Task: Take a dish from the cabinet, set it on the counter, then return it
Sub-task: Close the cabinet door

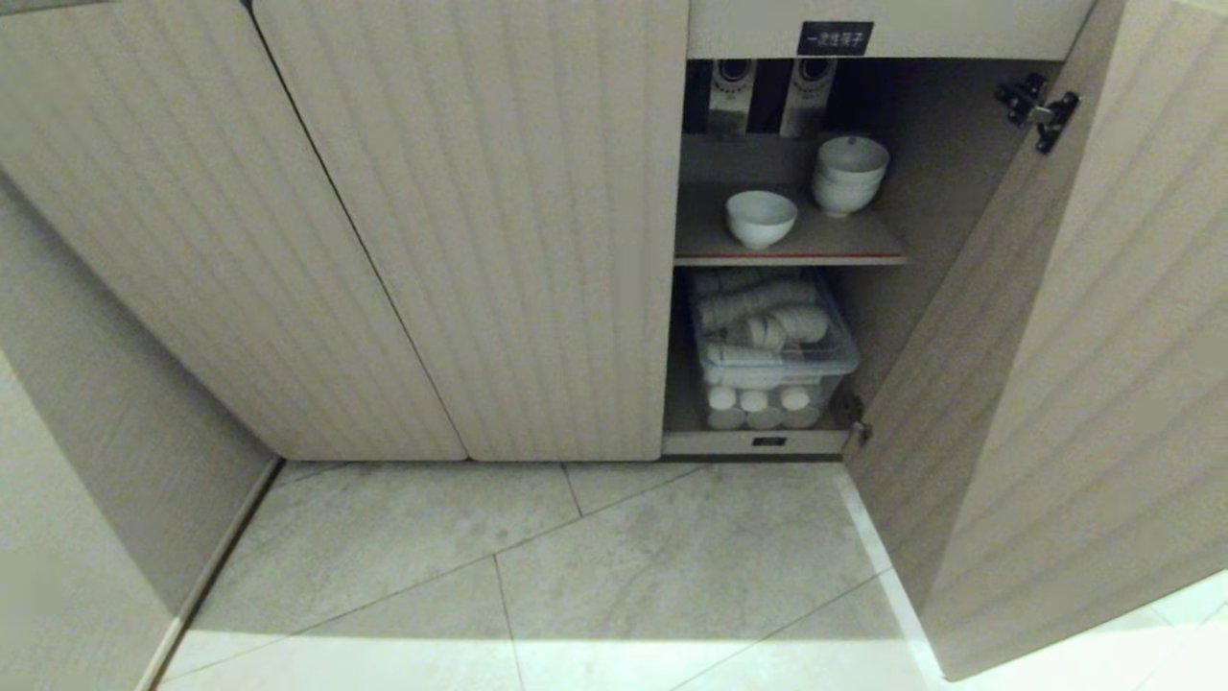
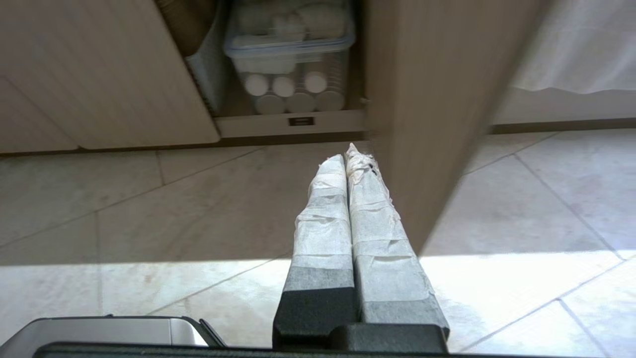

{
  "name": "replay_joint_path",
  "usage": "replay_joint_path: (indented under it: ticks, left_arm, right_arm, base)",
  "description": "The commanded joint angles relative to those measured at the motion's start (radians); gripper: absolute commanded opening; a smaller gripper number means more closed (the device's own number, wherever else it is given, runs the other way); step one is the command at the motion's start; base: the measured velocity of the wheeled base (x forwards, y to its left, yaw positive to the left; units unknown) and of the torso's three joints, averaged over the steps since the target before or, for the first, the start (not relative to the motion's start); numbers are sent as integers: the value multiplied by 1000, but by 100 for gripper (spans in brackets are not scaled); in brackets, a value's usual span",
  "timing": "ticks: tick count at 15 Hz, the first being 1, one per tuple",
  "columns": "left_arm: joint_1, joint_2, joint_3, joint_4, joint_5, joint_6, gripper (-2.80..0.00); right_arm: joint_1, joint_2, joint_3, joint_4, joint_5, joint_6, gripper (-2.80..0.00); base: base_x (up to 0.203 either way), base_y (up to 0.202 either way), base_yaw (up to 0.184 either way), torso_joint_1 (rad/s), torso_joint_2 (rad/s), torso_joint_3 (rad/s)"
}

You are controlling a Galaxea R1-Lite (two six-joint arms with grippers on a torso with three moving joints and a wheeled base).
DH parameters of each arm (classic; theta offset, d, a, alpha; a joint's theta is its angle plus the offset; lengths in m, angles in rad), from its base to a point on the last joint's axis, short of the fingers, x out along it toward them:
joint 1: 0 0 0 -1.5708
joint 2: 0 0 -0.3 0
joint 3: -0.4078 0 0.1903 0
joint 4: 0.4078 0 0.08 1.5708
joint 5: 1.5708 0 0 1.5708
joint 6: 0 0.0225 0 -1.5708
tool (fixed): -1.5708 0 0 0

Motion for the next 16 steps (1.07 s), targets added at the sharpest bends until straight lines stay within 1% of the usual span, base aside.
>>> replay_joint_path:
  ticks: [1, 8, 9, 16]
  left_arm:
    - [1, 0, 0, -1, 0, -1, -280]
    - [0, 0, 0, -1, 0, -2, -280]
    - [1, 0, 0, -1, 0, -2, -280]
    - [1, 0, 0, -1, 0, -2, -280]
  right_arm:
    - [1, 1, 0, -1, 0, 0, -280]
    - [1, 1, 0, -1, 0, 0, -280]
    - [1, 1, 0, -1, 0, 1, -280]
    - [1, 1, 0, 1, 0, 0, -280]
  base:
    - [0, -193, 0, -2, 2, -1]
    - [0, -185, 0, 2, 3, 2]
    - [0, -82, 2, 2, 2, 2]
    - [0, 0, 0, 0, 0, 0]
